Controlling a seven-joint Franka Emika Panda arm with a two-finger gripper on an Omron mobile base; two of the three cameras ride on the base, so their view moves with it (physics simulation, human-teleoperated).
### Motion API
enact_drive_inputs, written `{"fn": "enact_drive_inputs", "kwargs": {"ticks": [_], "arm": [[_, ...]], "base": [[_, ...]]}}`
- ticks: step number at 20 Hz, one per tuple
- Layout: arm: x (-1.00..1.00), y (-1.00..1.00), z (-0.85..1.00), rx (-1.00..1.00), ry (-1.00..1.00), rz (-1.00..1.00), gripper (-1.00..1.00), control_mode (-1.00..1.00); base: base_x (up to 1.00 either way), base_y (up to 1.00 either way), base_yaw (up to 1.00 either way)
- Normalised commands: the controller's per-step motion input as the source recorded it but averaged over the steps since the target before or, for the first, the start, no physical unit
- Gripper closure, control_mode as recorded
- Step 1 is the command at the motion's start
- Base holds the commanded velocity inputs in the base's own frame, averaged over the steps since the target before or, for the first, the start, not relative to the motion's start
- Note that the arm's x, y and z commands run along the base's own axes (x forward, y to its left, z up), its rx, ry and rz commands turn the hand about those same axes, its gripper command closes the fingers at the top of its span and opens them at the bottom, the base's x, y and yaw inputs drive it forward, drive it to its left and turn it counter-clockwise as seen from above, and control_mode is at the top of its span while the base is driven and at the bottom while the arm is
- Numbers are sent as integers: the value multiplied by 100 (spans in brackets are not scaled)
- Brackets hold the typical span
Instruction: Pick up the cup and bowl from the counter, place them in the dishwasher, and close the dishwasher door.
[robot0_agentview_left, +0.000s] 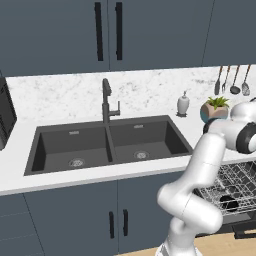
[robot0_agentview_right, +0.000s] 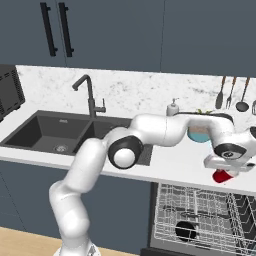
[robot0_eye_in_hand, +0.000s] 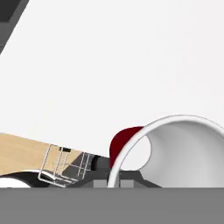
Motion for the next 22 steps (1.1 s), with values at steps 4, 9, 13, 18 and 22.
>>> {"fn": "enact_drive_inputs", "kwargs": {"ticks": [4,9,13,18,22], "arm": [[-100,16,-17,0,-18,11,100,-100],[-95,9,-8,0,-14,8,100,-100],[-92,13,0,0,-5,2,100,-100],[-65,1,0,0,-2,0,100,-100],[18,13,-3,0,12,-3,100,-100]], "base": [[0,0,0],[0,0,0],[0,0,0],[0,0,0],[0,0,0]]}}
